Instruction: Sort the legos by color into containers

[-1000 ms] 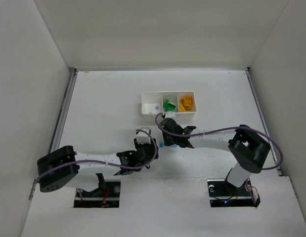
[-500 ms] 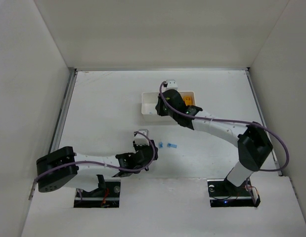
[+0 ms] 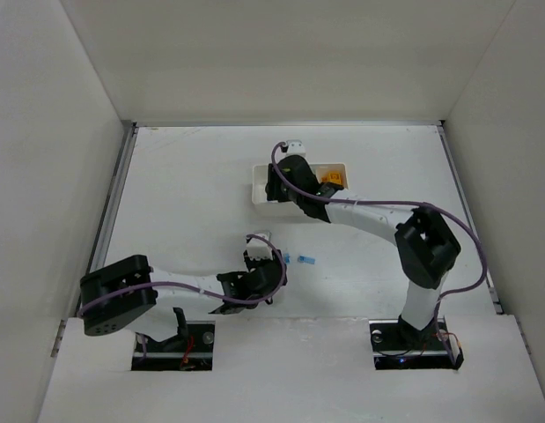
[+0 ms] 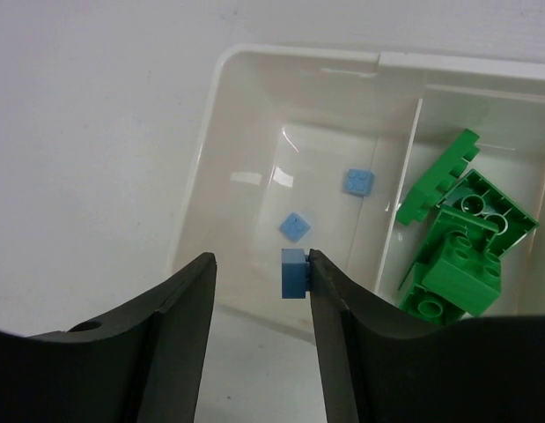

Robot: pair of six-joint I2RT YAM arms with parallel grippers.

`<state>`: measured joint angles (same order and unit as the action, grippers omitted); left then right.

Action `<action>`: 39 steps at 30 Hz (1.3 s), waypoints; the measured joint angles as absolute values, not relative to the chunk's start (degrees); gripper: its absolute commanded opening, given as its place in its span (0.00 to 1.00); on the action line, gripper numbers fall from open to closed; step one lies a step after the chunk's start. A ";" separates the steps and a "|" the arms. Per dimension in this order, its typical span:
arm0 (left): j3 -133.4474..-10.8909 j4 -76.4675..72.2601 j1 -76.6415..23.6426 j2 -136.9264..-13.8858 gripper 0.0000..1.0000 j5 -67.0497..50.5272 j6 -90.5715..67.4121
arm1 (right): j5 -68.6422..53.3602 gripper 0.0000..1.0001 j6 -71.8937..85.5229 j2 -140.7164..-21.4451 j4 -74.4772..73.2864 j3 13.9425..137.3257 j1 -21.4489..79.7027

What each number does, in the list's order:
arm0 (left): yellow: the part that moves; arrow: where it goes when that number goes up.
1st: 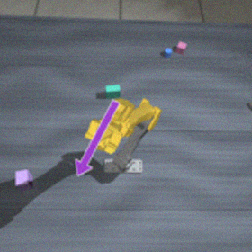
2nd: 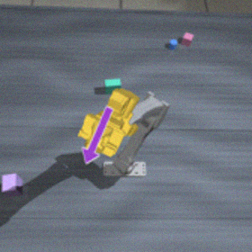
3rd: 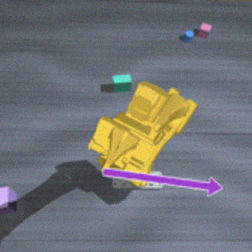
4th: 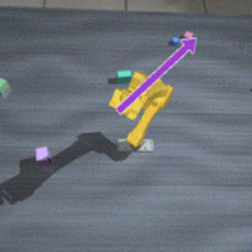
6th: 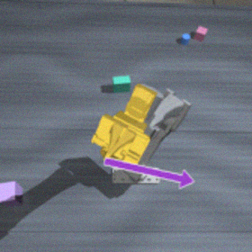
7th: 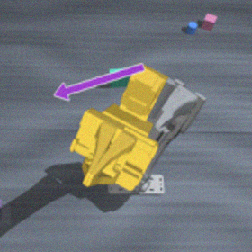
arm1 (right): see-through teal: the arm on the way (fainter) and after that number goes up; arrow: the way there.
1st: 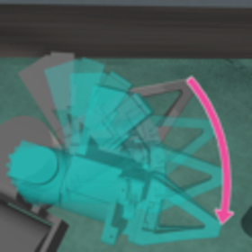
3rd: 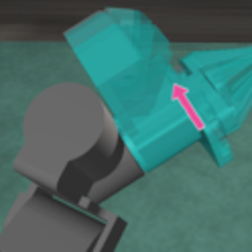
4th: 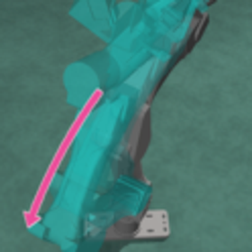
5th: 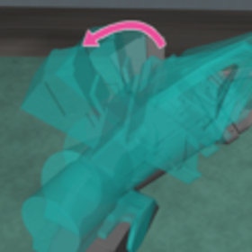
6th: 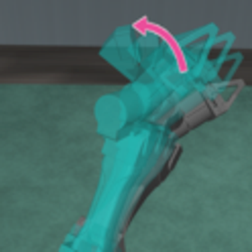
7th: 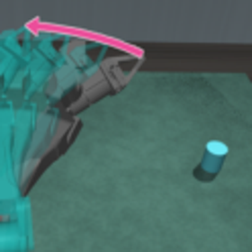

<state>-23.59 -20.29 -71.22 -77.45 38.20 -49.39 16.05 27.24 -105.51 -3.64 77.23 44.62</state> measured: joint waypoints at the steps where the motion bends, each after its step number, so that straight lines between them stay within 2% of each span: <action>1: -24.18 -20.40 -71.22 -78.06 0.45 38.20 -49.39 | 16.05 0.51 27.33 -104.51 -2.87 76.07 44.62; 7: -26.83 -21.15 -71.29 -82.81 0.44 38.11 -49.34 | 14.44 0.54 27.81 -100.22 0.05 71.68 44.12; 13: -26.87 -21.45 -71.57 -83.18 0.44 38.70 -49.89 | 12.08 0.64 29.36 -103.31 1.67 71.88 42.76; 20: -26.83 -22.09 -71.57 -83.18 0.45 38.79 -50.83 | 12.47 0.66 30.00 -103.33 1.87 71.55 42.37; 23: -26.83 -22.35 -71.55 -83.20 0.45 38.81 -50.89 | 12.51 0.61 30.28 -98.43 3.90 66.57 42.15; 35: -32.10 -22.28 -70.89 -90.61 0.37 40.14 -50.43 | 13.39 0.59 32.12 -77.56 8.32 44.16 42.76; 39: -34.13 -22.09 -70.76 -92.99 0.25 41.21 -50.19 | 13.67 0.59 33.76 -71.81 8.64 37.98 43.42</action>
